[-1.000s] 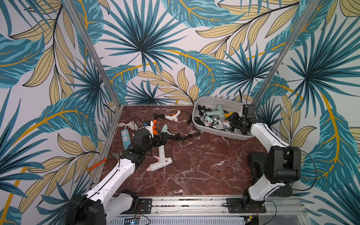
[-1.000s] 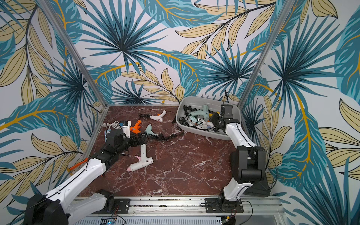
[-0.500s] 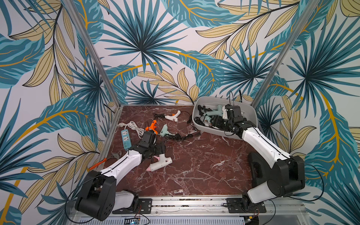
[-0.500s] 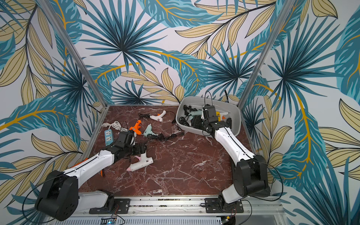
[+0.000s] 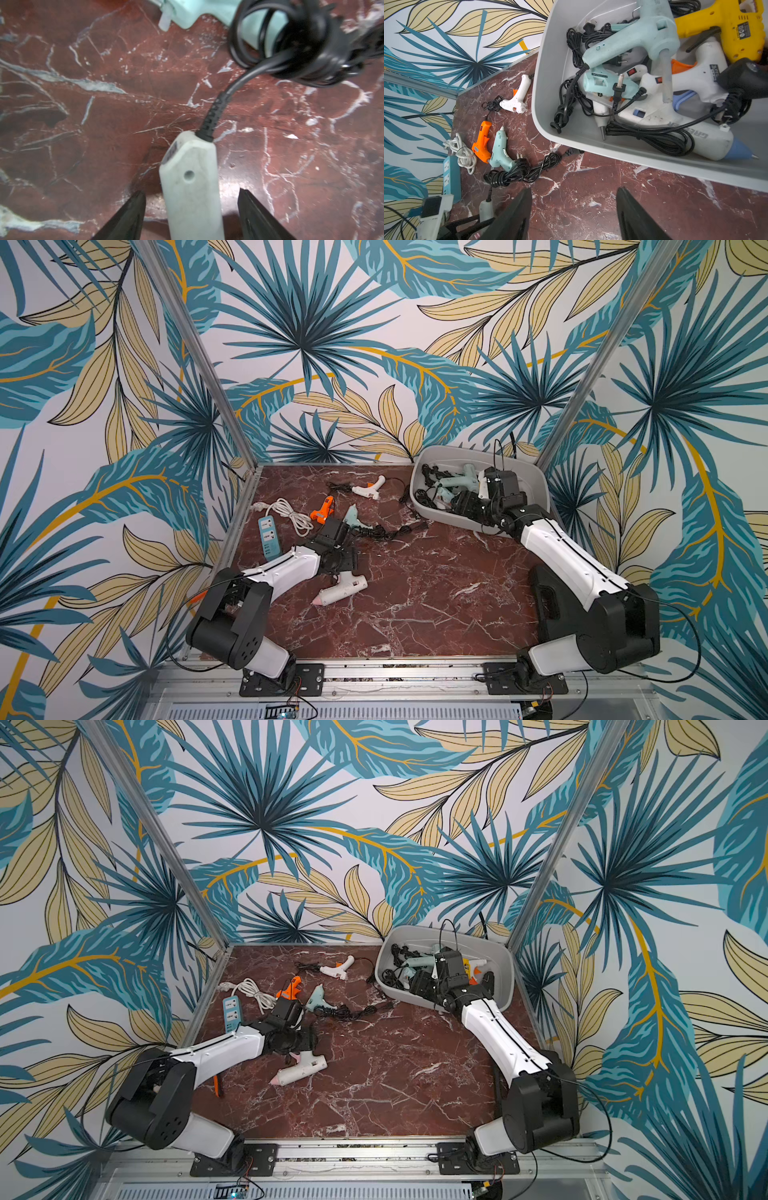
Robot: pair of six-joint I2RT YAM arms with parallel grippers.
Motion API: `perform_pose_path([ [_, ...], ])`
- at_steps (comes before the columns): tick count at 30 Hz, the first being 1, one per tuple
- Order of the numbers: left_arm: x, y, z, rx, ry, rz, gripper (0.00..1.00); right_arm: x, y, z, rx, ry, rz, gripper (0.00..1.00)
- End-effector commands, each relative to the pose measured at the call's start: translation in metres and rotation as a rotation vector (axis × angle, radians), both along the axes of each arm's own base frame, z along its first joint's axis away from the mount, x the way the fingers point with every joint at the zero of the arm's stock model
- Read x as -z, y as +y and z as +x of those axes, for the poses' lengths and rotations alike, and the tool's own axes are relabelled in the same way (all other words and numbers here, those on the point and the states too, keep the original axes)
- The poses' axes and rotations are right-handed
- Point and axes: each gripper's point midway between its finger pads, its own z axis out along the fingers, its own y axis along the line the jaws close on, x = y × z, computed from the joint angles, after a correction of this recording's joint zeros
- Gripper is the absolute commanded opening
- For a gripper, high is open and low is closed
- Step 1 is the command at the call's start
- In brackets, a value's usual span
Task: Put the hot melt glue gun into the storage box
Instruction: Pick up the hot melt adhesive gun from the center of the board.
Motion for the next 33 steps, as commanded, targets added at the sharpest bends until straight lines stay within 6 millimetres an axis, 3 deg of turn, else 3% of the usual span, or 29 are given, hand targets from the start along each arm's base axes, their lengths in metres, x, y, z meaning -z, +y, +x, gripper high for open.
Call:
perform_pose_path([
  [1,-0.001,0.004,0.006,-0.019,-0.003,0.037,0.71,-0.009,0.002,-0.004,0.001,-0.032,0.022,0.68],
  [5,0.006,0.003,0.008,-0.024,0.007,0.038,0.59,-0.01,0.002,-0.004,0.003,-0.036,0.029,0.68],
  [9,0.007,-0.002,0.012,-0.021,-0.001,0.013,0.33,-0.008,0.005,-0.005,-0.003,-0.028,0.039,0.68],
  [16,-0.006,-0.017,0.016,-0.002,-0.033,-0.076,0.01,-0.002,0.015,-0.009,-0.04,-0.009,0.088,0.69],
  [23,-0.03,-0.023,0.018,-0.018,-0.098,-0.151,0.0,0.009,0.041,-0.012,-0.125,-0.014,0.184,0.69],
  [33,-0.1,-0.037,0.03,-0.086,-0.3,-0.403,0.0,0.005,0.11,-0.032,-0.356,-0.094,0.316,0.68],
])
